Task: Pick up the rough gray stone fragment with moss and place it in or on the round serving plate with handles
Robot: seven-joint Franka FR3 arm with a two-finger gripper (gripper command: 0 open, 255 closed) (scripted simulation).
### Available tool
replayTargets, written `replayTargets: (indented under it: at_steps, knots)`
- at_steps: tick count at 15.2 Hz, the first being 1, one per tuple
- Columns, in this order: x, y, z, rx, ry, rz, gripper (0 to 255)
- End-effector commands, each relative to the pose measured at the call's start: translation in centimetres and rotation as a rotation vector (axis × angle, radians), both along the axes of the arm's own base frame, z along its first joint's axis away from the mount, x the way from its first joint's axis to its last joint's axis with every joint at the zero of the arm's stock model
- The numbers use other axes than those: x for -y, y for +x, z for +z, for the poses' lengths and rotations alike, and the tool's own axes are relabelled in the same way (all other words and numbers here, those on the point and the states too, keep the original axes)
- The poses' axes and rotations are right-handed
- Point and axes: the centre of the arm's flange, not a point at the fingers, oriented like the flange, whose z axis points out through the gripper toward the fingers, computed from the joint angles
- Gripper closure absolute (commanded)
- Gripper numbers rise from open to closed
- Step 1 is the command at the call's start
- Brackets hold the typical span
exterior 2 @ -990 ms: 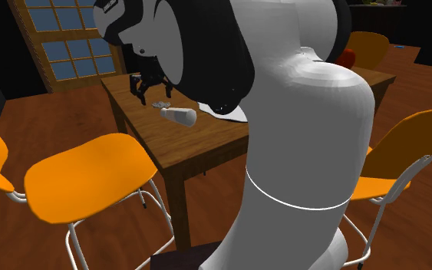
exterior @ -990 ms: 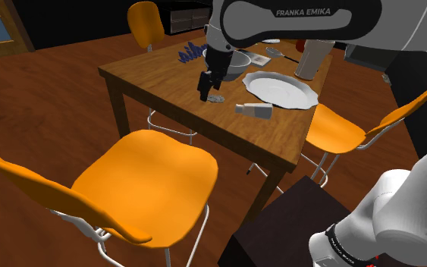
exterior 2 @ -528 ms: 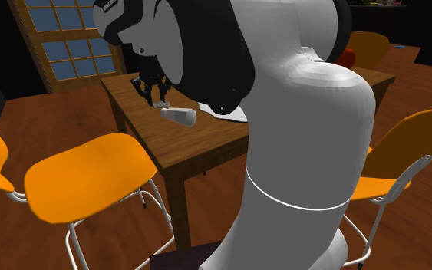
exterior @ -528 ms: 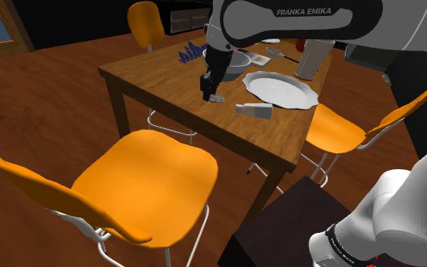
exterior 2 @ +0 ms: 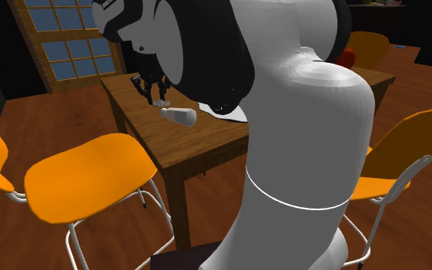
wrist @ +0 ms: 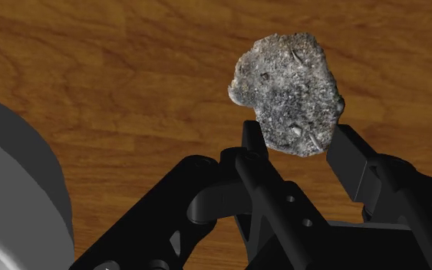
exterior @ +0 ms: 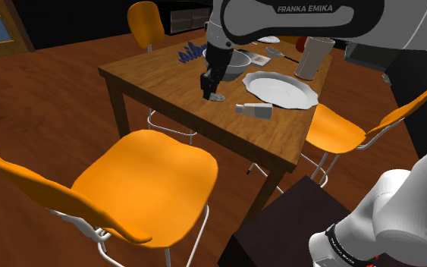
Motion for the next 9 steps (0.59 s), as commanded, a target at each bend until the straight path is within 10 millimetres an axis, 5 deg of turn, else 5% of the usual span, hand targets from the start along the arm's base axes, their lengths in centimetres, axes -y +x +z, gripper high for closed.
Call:
replayTargets:
  at_steps: [1,9]
  knots:
    - [0.0,0.0,0.8,-0.001,-0.001,0.0,255]
    - [0.0,0.0,5.1,-0.001,-0.001,0.0,255]
